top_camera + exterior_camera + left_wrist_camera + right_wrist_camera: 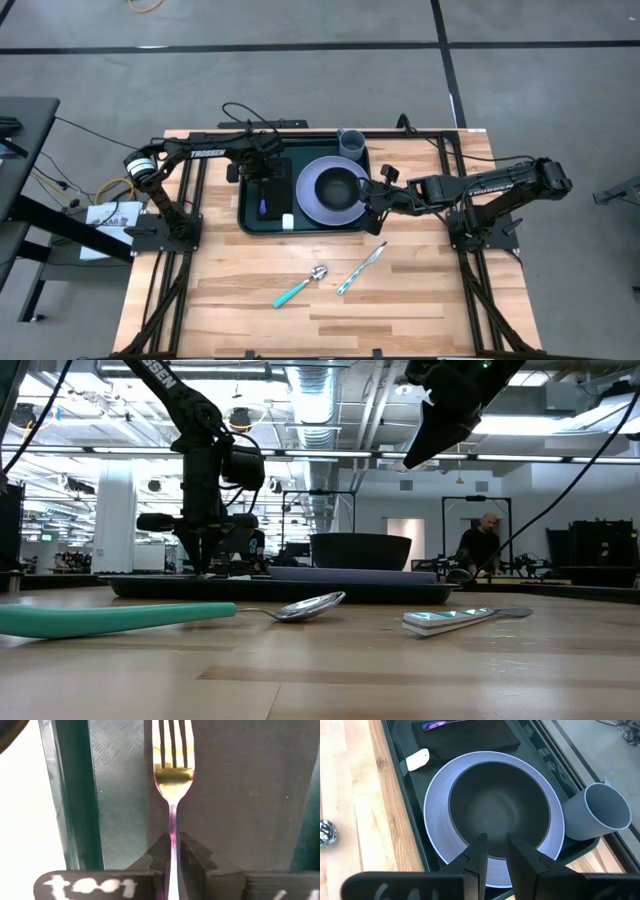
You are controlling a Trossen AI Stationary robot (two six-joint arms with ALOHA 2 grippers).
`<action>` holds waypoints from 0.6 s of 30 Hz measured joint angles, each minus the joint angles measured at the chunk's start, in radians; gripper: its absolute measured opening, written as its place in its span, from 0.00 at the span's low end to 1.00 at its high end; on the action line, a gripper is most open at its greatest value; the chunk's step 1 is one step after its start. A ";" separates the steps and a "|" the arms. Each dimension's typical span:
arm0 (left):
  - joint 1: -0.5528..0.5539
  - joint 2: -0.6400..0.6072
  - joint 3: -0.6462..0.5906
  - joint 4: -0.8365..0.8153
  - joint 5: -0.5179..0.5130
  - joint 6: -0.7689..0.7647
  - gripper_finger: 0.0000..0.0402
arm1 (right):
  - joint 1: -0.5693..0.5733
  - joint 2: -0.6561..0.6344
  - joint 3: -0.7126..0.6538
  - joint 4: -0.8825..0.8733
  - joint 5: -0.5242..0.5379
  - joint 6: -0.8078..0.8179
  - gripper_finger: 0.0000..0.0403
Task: Set up tray
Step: Put the spoon on the napkin beside the fork on the serving tray
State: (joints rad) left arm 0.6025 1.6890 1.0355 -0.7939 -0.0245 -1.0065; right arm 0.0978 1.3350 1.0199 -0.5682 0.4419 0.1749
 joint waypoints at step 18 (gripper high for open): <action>-0.065 -0.029 0.042 -0.065 0.103 0.207 0.15 | 0.000 0.000 0.000 -0.005 0.000 -0.003 0.15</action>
State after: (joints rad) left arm 0.5375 1.6597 1.0773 -0.8589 0.0788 -0.7994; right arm 0.0978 1.3350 1.0199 -0.5728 0.4419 0.1720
